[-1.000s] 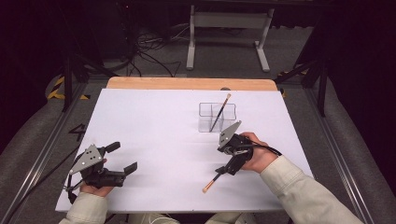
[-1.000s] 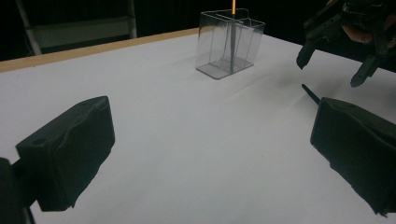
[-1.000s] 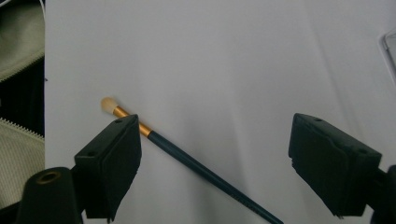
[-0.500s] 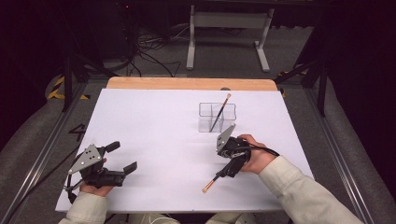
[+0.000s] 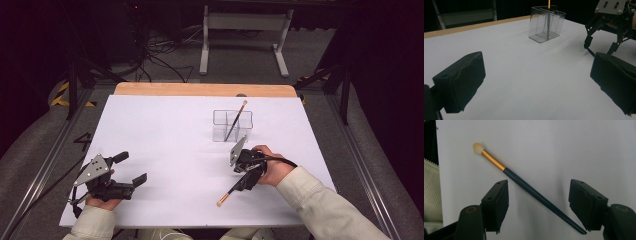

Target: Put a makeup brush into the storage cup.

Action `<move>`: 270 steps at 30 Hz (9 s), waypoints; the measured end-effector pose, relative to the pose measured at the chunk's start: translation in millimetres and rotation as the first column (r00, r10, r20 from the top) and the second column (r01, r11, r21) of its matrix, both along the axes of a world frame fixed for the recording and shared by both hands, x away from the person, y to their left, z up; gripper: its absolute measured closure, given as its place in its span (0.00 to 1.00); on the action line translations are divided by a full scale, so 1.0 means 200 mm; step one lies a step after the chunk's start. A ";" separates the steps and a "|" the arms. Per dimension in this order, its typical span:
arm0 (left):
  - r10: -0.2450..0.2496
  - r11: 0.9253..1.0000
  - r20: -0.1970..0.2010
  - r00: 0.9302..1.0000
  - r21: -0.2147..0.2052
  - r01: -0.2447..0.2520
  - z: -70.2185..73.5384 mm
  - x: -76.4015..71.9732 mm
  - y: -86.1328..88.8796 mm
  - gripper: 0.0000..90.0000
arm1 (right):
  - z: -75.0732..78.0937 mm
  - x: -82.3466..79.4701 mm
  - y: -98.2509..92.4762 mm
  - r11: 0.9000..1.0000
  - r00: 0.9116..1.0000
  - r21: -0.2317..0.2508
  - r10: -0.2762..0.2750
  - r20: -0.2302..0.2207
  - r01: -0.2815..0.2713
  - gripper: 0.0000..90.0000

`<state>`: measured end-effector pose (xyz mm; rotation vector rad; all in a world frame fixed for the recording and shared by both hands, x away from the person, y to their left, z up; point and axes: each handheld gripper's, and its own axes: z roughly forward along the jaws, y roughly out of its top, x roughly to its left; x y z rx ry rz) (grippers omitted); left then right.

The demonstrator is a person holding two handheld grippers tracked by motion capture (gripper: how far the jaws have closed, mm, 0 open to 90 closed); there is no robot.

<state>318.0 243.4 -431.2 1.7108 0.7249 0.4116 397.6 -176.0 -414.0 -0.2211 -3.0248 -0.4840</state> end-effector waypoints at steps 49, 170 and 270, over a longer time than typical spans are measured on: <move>-0.050 0.999 0.022 0.998 -0.016 0.051 0.01 -0.01 -0.02 0.00 | -0.02 -0.06 0.05 0.976 0.990 -0.180 0.131 0.049 -0.120 0.93; -0.424 0.899 0.038 0.905 -0.108 0.425 0.22 0.11 -0.76 0.84 | 0.01 -0.26 -0.04 0.530 0.965 0.844 -0.252 0.068 0.079 0.93; -0.294 0.955 -0.042 0.955 0.024 0.295 0.19 0.14 -0.46 0.36 | 0.53 0.05 -0.21 0.441 0.881 0.889 -0.460 0.110 0.119 0.94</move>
